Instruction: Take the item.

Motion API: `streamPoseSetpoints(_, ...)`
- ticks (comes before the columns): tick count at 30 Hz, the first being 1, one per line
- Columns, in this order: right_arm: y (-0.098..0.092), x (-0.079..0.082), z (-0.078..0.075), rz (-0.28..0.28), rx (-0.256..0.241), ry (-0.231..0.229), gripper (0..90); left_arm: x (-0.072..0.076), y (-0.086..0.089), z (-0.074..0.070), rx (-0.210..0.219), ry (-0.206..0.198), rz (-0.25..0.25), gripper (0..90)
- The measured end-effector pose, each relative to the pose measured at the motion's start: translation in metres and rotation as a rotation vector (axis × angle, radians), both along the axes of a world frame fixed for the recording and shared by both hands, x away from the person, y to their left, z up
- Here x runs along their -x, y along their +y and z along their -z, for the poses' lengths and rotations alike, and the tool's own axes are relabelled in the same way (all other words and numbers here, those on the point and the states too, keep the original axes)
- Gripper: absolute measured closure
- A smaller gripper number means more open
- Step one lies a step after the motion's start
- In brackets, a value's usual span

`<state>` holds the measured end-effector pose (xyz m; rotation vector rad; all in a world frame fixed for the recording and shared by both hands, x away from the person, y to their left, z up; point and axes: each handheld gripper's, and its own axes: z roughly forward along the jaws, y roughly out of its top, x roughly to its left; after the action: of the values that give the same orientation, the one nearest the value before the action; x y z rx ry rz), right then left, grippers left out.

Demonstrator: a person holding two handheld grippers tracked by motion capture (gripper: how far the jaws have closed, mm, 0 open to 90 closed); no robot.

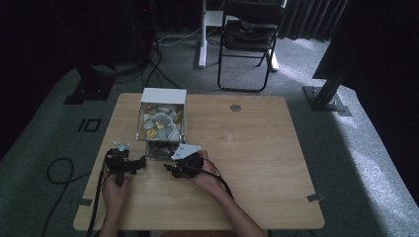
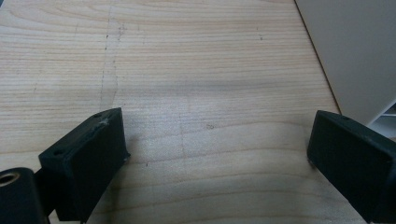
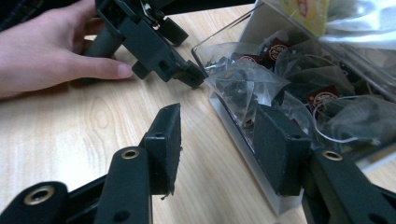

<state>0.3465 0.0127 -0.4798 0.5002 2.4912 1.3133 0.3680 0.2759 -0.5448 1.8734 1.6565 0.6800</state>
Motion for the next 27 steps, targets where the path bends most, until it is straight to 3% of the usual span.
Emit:
streamPoseSetpoints(6,0.0039,-0.0074,0.0060,0.004,0.022,-0.004,51.6,0.0000,-0.0001,0.0001,0.001,-0.001,-0.001,5.5)
streamPoseSetpoints(9,0.0042,-0.0090,0.0085,0.002,0.024,0.026,51.8,0.0000,-0.0001,0.0001,0.001,-0.001,-0.001,5.5)
streamPoseSetpoints(27,0.0006,0.0001,0.0037,-0.045,0.009,0.027,63.5,0.0000,-0.0001,0.0001,0.001,-0.001,-0.001,5.5)
